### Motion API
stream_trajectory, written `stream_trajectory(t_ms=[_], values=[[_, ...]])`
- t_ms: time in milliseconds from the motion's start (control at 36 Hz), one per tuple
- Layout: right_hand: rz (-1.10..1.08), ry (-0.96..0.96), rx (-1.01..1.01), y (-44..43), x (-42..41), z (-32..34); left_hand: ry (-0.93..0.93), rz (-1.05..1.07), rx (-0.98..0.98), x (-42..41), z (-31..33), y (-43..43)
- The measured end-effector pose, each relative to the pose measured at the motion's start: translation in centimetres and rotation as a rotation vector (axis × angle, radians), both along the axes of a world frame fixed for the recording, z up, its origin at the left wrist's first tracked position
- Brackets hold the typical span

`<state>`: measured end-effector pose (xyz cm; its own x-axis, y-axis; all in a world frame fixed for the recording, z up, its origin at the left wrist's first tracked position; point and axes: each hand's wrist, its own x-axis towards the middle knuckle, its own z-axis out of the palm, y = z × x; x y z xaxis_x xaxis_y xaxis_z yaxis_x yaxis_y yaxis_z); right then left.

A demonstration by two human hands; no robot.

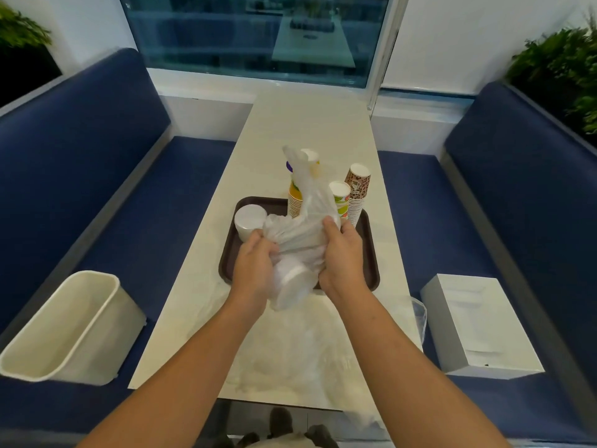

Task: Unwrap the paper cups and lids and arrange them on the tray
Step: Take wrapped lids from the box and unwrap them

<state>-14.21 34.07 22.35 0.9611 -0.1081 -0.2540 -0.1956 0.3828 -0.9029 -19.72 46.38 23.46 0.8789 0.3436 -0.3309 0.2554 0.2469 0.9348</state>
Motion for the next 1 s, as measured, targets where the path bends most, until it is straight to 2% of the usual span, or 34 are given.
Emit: stream_trajectory(t_ms=[83, 139, 194, 278, 333, 417, 472, 556, 639, 722, 778, 889, 944, 1000], values=[[0.256, -0.021, 0.009, 0.1, -0.4, 0.6, -0.021, -0.209, -0.105, 0.0, 0.2, -0.2], [0.358, -0.070, -0.092, 0.0, -0.6, 1.0, -0.036, -0.218, -0.021, 0.0, 0.3, -0.3], [0.204, -0.063, -0.086, -0.3, -0.1, 1.2, -0.032, -0.072, 0.078, 0.1, 0.1, 0.1], [-0.077, 0.028, 0.056, -1.4, 0.9, 1.2, -0.039, 0.074, -0.016, -0.2, 0.2, 0.3], [-0.006, -0.018, -0.026, -1.6, 0.8, 1.3, -0.059, 0.002, -0.088, -0.3, 0.3, -0.1], [0.200, -0.082, -0.125, -1.3, 0.3, 1.8, -0.080, -0.160, -0.079, -0.5, 0.4, -0.5], [0.055, -0.097, -0.152, -1.6, 0.8, 2.5, -0.052, -0.161, -0.080, -0.5, 0.3, -0.2], [-0.244, -0.013, -0.043, -3.3, 2.4, 3.1, -0.007, -0.188, -0.052, -0.6, 0.3, 0.7], [-0.214, -0.052, -0.007, -4.3, 2.9, 2.9, 0.033, -0.279, -0.042, -0.6, 0.5, 1.3], [0.009, -0.075, -0.129, -4.0, 2.8, 3.1, 0.082, -0.303, -0.078, -0.4, 0.8, 1.7], [-0.097, -0.071, -0.209, -4.7, 3.3, 3.4, 0.104, -0.274, -0.124, -0.3, 0.7, 2.4], [-0.470, -0.010, -0.259, -8.1, 5.0, 3.3, 0.169, -0.254, -0.195, -0.5, 0.3, 4.7], [-0.510, -0.119, -0.424, -8.9, 4.8, 3.2, 0.196, -0.282, -0.173, -0.5, -0.2, 5.7], [-0.432, -0.349, -0.705, -8.8, 4.1, 3.5, 0.205, -0.301, -0.119, -0.4, -0.4, 6.3]])
